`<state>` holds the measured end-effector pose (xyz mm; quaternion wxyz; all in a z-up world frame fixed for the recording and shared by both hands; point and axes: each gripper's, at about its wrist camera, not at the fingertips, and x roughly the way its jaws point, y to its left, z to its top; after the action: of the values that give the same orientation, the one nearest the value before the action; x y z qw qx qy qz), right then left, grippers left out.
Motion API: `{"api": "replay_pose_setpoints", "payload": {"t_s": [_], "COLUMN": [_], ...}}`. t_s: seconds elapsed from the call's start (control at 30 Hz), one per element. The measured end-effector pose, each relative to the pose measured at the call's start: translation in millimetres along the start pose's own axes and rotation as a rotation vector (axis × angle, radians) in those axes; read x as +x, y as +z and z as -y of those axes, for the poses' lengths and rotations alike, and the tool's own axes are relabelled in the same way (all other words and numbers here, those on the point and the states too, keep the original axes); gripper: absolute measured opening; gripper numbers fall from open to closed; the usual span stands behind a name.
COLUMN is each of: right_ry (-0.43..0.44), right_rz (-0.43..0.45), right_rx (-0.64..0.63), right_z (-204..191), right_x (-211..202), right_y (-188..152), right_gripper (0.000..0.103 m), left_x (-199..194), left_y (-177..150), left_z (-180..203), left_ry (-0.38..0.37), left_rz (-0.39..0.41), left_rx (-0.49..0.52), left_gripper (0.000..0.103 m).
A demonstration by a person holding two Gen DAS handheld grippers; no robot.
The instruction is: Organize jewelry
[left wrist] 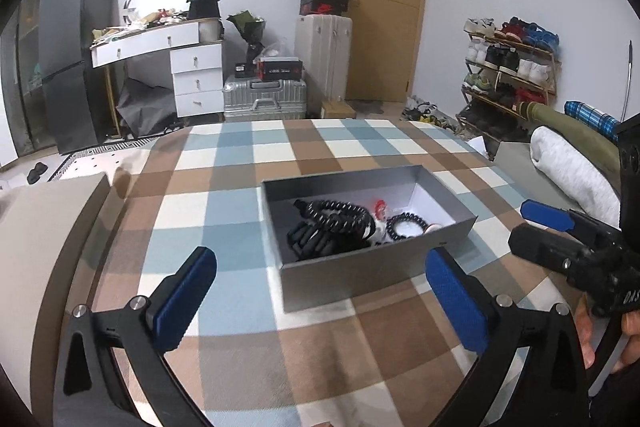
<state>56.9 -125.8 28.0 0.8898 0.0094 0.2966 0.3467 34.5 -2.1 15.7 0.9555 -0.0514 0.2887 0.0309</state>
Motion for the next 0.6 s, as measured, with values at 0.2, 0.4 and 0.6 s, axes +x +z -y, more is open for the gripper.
{"api": "replay_pose_setpoints", "payload": {"t_s": [0.2,0.4,0.6], "right_ry": [-0.001,0.008,0.029], "right_rz": [0.019,0.063,0.102], "right_rx": [-0.018,-0.037,-0.067], "right_z": [-0.6,-3.7,-10.6], "right_x": [3.1,-1.5,-7.5], "right_y": [-7.0,-11.4,-14.9], "right_gripper": [0.103,0.103,0.103], "left_x": [2.1,-0.2,1.1], "left_y": [-9.4,-12.7,-15.2], "left_z": [-8.7,-9.5,-8.9], "left_ry": [0.018,0.024,0.031], "left_rz": [0.017,0.052,0.052], "left_rx": [-0.01,0.005,0.015], "left_gripper": [0.102,0.102,0.102]}}
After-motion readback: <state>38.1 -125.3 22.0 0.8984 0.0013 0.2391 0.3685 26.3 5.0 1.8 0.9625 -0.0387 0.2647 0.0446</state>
